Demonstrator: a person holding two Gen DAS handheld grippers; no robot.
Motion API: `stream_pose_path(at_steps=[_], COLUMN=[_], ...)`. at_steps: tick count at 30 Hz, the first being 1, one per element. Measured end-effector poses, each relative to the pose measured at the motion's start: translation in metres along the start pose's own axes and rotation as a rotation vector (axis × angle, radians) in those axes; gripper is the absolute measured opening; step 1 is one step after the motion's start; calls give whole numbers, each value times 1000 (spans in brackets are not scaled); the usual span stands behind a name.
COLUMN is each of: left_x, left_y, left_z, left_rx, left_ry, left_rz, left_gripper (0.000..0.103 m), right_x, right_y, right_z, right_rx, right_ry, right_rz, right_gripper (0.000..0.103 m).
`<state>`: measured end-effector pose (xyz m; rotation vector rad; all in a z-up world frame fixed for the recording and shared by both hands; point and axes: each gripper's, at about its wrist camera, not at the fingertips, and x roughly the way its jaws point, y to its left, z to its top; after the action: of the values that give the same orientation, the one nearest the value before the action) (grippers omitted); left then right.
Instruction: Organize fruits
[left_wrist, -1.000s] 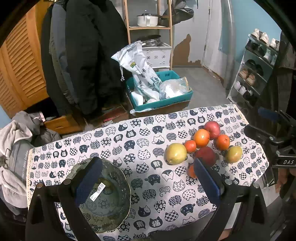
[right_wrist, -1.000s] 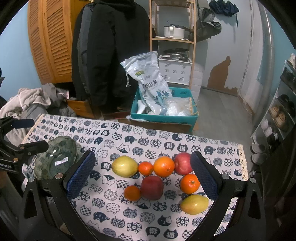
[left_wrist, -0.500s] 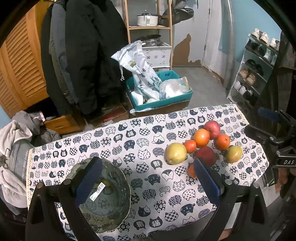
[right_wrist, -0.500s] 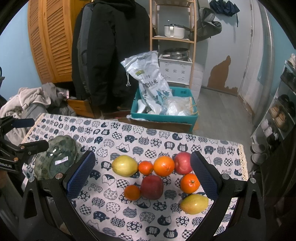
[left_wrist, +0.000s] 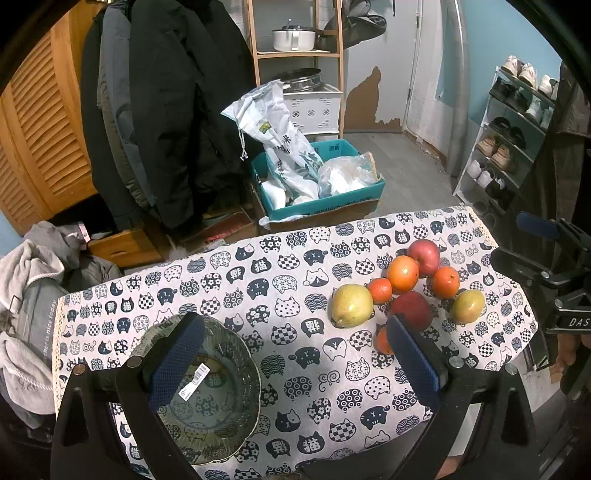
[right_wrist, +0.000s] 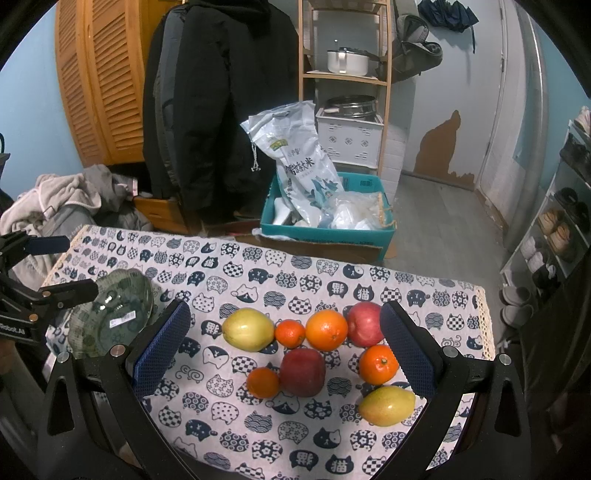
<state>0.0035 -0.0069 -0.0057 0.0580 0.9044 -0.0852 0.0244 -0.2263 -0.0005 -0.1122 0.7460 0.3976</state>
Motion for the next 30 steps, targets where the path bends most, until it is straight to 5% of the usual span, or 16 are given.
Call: stream_pose_path(at_steps=[13, 22, 30], left_x=[10, 50, 79], left_y=[-4, -14, -32], left_z=[-7, -5, -2], left_rx=[-1, -29, 23], left_ry=[45, 152, 192], left_rz=[-27, -84, -62], left_gripper=[100, 100, 100], right_x=[3, 18, 26], right_y=[-19, -49, -74], right_z=[-4, -15, -19], right_rx=[23, 76, 132], right_ry=[22, 83, 114], right_rz=[-33, -91, -117], right_gripper=[100, 100, 100])
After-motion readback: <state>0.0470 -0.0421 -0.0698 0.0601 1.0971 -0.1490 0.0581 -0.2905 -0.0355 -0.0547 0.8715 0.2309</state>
